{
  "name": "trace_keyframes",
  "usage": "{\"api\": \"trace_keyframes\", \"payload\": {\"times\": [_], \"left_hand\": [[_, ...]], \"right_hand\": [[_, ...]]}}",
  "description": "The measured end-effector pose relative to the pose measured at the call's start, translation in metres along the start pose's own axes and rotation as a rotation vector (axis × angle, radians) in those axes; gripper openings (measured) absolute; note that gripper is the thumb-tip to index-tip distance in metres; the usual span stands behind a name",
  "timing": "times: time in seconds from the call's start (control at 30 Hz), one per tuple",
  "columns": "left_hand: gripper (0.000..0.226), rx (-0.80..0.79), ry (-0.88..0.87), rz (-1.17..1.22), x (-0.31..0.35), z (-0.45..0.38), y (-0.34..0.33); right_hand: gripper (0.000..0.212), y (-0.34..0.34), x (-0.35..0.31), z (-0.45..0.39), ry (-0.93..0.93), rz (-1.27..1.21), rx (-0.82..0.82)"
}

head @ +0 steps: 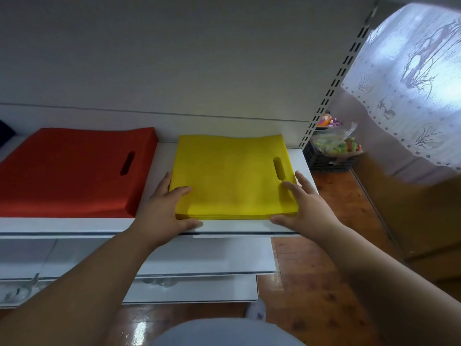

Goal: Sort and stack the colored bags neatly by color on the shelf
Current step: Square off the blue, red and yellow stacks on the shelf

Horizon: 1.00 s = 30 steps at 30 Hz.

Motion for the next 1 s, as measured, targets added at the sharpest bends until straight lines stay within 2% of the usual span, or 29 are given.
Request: {"api": "trace_keyframes", "payload": {"times": [0.13,0.23,0.27,0.33,0.37,0.43,0.53,0.57,0.63,0.7,0.77,0.83,0.87,0.9,1.0], "left_hand": [[0.09,0.055,0.043,0.0,0.005,0.003,0.002],[0.088,0.129,0.091,0.112,0.01,0.005,0.003],[0.085,0.149,0.12,0.259,0.007,0.005,0.002],[0.078,0.247,0.244,0.72,0.001,0.006,0.001],[0.076,0.306,0.326,0.921,-0.004,0.006,0.0],[0.067,0.349,0.469,1.164,-0.006,0.005,-0.003],[0.013,0.24,0.597,1.393,0.008,0.006,-0.014],[0.005,0.215,0.634,1.427,0.013,0.008,-0.018],[0.007,0.205,0.654,1.477,0.022,0.013,-0.024],[0.025,0.204,0.571,1.51,0.025,0.014,-0.03],[0.043,0.205,0.502,1.55,0.031,0.017,-0.037],[0.043,0.208,0.496,1.569,0.039,0.019,-0.043],[0.037,0.219,0.513,1.58,0.041,0.017,-0.045],[0.031,0.233,0.533,1.592,0.043,0.015,-0.046],[0.019,0.282,0.603,1.618,0.047,0.005,-0.045]], "right_hand": [[0.102,-0.003,0.001,0.002,0.034,0.113,0.028],[0.09,-0.005,-0.001,0.009,0.066,0.235,0.194],[0.084,-0.006,-0.004,0.012,0.094,0.276,0.283],[0.074,-0.008,-0.01,0.016,0.14,0.336,0.398],[0.071,-0.011,-0.013,0.016,0.159,0.357,0.415],[0.069,-0.012,-0.018,0.015,0.179,0.383,0.416],[0.07,-0.011,-0.024,0.013,0.158,0.428,0.402],[0.07,-0.013,-0.026,0.014,0.145,0.434,0.397],[0.069,-0.017,-0.031,0.016,0.108,0.408,0.412],[0.063,-0.02,-0.04,0.022,0.078,0.341,0.471],[0.049,-0.02,-0.055,0.032,0.065,0.18,0.594],[0.03,-0.016,-0.077,0.041,-0.011,-0.126,0.625],[0.022,-0.016,-0.09,0.043,-0.101,-0.319,0.547],[0.019,-0.018,-0.102,0.043,-0.224,-0.521,0.396],[0.031,-0.036,-0.143,0.041,-0.576,-1.338,-0.206]]}}
Point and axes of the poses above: each hand's wrist, its own z-axis away from the middle knuckle, its own y-axis out of the back of the hand, x = y × z, the point moved 4 cm from there along -z, towards the middle knuckle, and after that the axes turned 15 degrees about z, right-handed, at the moved point
